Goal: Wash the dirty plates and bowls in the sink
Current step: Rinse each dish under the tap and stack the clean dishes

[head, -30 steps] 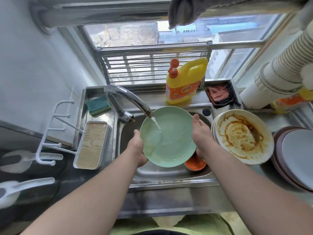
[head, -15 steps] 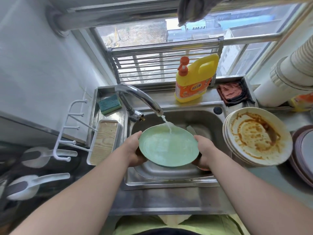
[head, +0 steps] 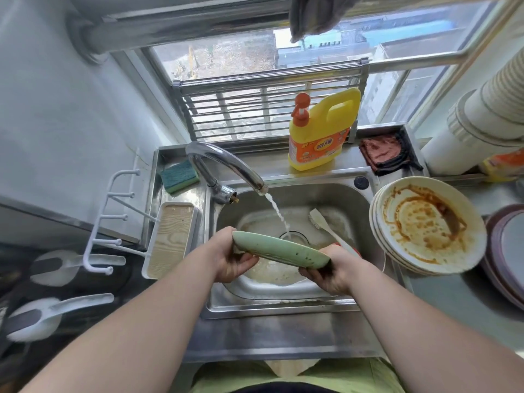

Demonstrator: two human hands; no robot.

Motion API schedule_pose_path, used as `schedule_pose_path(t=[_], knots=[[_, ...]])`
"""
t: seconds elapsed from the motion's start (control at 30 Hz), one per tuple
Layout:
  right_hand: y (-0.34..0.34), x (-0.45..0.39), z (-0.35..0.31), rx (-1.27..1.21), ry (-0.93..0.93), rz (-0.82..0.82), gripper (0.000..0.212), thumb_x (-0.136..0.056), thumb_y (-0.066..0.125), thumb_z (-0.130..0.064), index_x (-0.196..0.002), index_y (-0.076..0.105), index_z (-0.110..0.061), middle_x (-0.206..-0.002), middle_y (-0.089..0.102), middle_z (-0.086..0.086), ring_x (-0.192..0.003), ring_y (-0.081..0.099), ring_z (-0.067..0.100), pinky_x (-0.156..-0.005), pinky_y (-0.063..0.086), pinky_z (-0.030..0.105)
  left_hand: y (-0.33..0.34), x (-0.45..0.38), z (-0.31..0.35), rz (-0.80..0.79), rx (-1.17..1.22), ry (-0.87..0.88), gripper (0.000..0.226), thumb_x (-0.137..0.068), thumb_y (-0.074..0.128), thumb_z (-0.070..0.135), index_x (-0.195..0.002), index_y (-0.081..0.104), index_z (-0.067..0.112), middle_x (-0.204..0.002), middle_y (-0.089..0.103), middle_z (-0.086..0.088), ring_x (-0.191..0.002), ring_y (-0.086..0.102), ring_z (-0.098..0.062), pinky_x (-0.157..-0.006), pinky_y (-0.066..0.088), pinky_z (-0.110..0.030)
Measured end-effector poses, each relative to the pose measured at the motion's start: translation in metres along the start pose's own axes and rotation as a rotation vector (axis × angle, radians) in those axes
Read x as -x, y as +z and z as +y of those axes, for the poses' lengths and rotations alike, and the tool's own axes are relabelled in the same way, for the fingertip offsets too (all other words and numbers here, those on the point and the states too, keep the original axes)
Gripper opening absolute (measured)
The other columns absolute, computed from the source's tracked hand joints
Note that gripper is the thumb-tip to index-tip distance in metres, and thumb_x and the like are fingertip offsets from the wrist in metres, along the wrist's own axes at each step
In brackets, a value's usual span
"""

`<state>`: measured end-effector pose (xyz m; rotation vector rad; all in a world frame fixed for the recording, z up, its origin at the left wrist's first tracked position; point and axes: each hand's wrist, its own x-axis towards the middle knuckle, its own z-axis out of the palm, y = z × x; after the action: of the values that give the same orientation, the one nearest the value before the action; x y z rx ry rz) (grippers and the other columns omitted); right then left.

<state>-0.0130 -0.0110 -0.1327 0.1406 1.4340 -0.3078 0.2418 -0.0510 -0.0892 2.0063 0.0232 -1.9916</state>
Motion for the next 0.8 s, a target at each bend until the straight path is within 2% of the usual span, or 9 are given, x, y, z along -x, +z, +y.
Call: schedule_pose_path(t=[0.17,0.27,0.3,0.4,0.47,0.57,0.63,0.7,0.8], knots=[[0.009,0.005,0.001,-0.035,-0.061,-0.098,0.019,-0.102,0.063,-0.011,-0.108,0.073,0.003,-0.088,0.077,0.016,-0.065,0.077,0.027,-0.045,0.060,0.032,0.002,0.003,0.005,-0.054,-0.024,0.191,0.030,-0.102,0.047,0.049,-0.104,0.067,0.027,-0.080,0.065,-0.007,-0.061,0.062,-0.021,-0.058,0.059,-0.034],[0.020,-0.008,-0.001,0.019,-0.207,-0.090,0.025,-0.095,0.068,-0.009,-0.118,0.075,-0.001,-0.112,0.079,0.012,-0.099,0.078,0.026,-0.090,0.063,0.043,0.002,0.009,0.010,-0.107,-0.092,0.356,0.040,-0.099,0.048,0.058,-0.112,0.069,0.026,-0.097,0.072,-0.008,-0.082,0.069,-0.024,-0.058,0.056,-0.028],[0.023,-0.013,-0.002,0.092,-0.240,-0.085,0.029,-0.093,0.068,-0.009,-0.121,0.074,-0.004,-0.112,0.079,0.011,-0.100,0.077,0.027,-0.092,0.061,0.043,0.003,0.014,0.011,-0.099,-0.116,0.401,0.043,-0.101,0.047,0.059,-0.114,0.071,0.026,-0.097,0.074,-0.007,-0.083,0.070,-0.023,-0.055,0.055,-0.026],[0.036,-0.015,-0.006,0.296,-0.329,-0.017,0.021,-0.097,0.062,-0.013,-0.113,0.075,-0.008,-0.097,0.080,0.009,-0.082,0.077,0.027,-0.071,0.061,0.036,0.003,0.026,0.019,-0.070,-0.221,0.553,0.035,-0.101,0.048,0.052,-0.111,0.073,0.029,-0.093,0.073,-0.002,-0.079,0.067,-0.021,-0.051,0.051,-0.023],[0.048,-0.017,-0.007,0.342,-0.381,0.016,0.023,-0.106,0.050,-0.021,-0.115,0.070,-0.011,-0.106,0.078,0.012,-0.087,0.077,0.027,-0.068,0.063,0.037,0.001,0.029,0.022,-0.062,-0.297,0.666,0.032,-0.102,0.048,0.046,-0.109,0.073,0.027,-0.089,0.072,-0.001,-0.073,0.065,-0.018,-0.049,0.048,-0.022],[0.062,-0.023,-0.010,0.424,-0.467,0.067,0.036,-0.111,0.033,-0.034,-0.124,0.062,-0.017,-0.120,0.067,0.010,-0.109,0.068,0.032,-0.095,0.059,0.048,-0.007,0.031,0.022,-0.050,-0.380,0.817,0.036,-0.110,0.041,0.042,-0.122,0.070,0.024,-0.092,0.072,0.003,-0.071,0.065,-0.011,-0.050,0.048,-0.020],[0.071,-0.023,-0.013,0.466,-0.513,0.102,0.036,-0.111,0.030,-0.035,-0.121,0.060,-0.019,-0.118,0.063,0.008,-0.107,0.062,0.027,-0.097,0.052,0.041,-0.019,0.027,0.021,-0.009,-0.463,0.907,0.041,-0.109,0.039,0.056,-0.134,0.065,0.036,-0.114,0.075,0.008,-0.096,0.071,-0.013,-0.071,0.061,-0.034],[0.078,-0.025,-0.019,0.458,-0.551,0.132,0.034,-0.111,0.031,-0.036,-0.115,0.061,-0.019,-0.116,0.063,0.010,-0.110,0.061,0.029,-0.097,0.051,0.045,-0.033,0.020,0.017,0.050,-0.514,0.953,0.056,-0.099,0.040,0.076,-0.144,0.056,0.048,-0.138,0.067,0.011,-0.127,0.064,-0.017,-0.103,0.054,-0.057],[0.086,-0.028,-0.028,0.435,-0.622,0.136,0.031,-0.112,0.036,-0.035,-0.108,0.062,-0.019,-0.112,0.067,0.010,-0.100,0.064,0.027,-0.089,0.052,0.042,-0.044,0.019,0.009,0.130,-0.491,1.034,0.050,-0.095,0.042,0.078,-0.140,0.053,0.062,-0.145,0.061,0.020,-0.138,0.055,-0.011,-0.116,0.044,-0.054]])
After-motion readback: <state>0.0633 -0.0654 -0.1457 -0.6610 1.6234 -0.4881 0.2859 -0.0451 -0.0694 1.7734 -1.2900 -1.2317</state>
